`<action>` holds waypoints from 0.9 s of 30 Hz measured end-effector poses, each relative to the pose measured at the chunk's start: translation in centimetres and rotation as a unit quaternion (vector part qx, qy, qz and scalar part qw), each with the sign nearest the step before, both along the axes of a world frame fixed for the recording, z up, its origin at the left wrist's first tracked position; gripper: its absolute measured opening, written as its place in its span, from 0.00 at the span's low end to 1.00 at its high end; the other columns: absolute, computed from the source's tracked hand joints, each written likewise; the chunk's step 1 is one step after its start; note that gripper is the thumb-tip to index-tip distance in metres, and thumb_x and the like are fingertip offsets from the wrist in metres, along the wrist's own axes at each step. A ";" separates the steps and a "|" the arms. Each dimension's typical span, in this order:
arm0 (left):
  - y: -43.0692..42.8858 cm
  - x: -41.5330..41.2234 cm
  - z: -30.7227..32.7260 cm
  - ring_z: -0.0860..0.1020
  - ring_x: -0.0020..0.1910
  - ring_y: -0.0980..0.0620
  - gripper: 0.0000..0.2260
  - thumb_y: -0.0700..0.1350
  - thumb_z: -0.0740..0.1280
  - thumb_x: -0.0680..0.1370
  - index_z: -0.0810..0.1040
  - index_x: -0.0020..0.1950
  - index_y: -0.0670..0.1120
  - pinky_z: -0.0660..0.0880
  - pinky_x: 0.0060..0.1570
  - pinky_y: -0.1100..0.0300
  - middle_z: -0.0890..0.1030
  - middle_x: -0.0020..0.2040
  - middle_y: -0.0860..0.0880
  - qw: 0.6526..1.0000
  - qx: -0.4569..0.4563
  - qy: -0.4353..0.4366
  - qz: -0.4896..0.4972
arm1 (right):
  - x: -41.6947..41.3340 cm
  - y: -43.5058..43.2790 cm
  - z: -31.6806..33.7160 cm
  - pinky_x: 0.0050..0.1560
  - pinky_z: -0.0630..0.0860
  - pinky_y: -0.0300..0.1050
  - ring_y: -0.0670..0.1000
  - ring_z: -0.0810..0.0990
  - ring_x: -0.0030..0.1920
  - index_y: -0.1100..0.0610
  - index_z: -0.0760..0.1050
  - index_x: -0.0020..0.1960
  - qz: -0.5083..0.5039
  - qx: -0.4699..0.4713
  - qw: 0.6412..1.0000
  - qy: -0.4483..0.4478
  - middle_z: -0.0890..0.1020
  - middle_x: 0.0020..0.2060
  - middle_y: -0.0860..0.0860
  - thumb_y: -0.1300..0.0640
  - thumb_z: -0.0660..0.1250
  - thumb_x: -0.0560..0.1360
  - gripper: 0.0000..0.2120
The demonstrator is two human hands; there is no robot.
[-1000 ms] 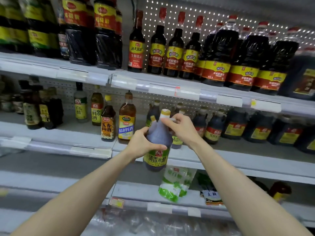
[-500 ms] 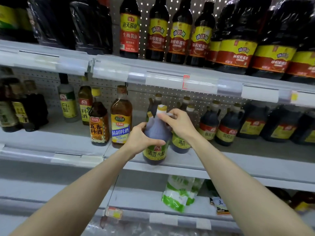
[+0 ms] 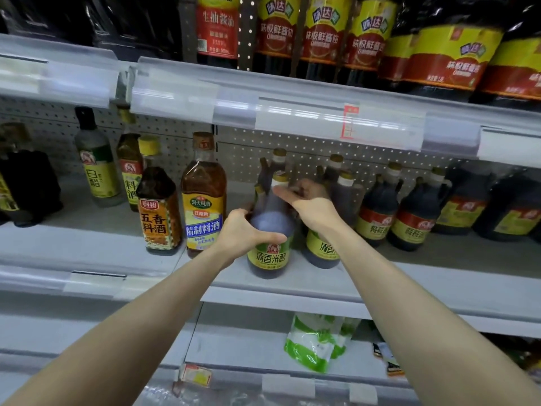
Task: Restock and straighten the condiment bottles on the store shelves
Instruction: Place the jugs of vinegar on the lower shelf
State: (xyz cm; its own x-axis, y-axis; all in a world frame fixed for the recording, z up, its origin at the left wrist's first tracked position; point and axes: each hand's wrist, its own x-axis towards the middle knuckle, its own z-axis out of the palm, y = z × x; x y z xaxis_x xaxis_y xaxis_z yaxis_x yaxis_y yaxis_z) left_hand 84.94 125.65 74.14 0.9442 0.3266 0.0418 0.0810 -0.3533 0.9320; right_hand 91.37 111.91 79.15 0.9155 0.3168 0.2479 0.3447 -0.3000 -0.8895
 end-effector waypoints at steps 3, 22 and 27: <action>0.1 0.1 -0.1 0.80 0.53 0.49 0.40 0.51 0.83 0.57 0.73 0.64 0.38 0.80 0.49 0.56 0.81 0.57 0.46 1.000 -0.002 0.008 -0.010 | 0.3 0.2 -0.3 0.40 0.71 0.43 0.51 0.76 0.39 0.50 0.70 0.37 -0.002 0.003 1.000 0.000 0.77 0.35 0.47 0.50 0.72 0.74 0.12; -1.2 -2.8 -1.7 0.69 0.70 0.48 0.26 0.45 0.63 0.81 0.59 0.77 0.46 0.71 0.66 0.48 0.67 0.74 0.45 0.985 -0.161 -0.055 -0.012 | -3.6 -1.5 -5.8 0.65 0.73 0.59 0.53 0.74 0.64 0.56 0.67 0.71 -0.005 0.081 0.989 0.120 0.75 0.64 0.49 0.48 0.61 0.80 0.22; -1.5 -3.0 -1.9 0.67 0.71 0.46 0.26 0.45 0.62 0.81 0.58 0.78 0.46 0.71 0.65 0.50 0.66 0.75 0.45 0.984 -0.165 -0.064 -0.007 | -4.5 -1.2 -6.7 0.65 0.72 0.60 0.56 0.71 0.69 0.54 0.60 0.76 -0.026 0.103 0.985 0.138 0.69 0.72 0.51 0.48 0.60 0.81 0.26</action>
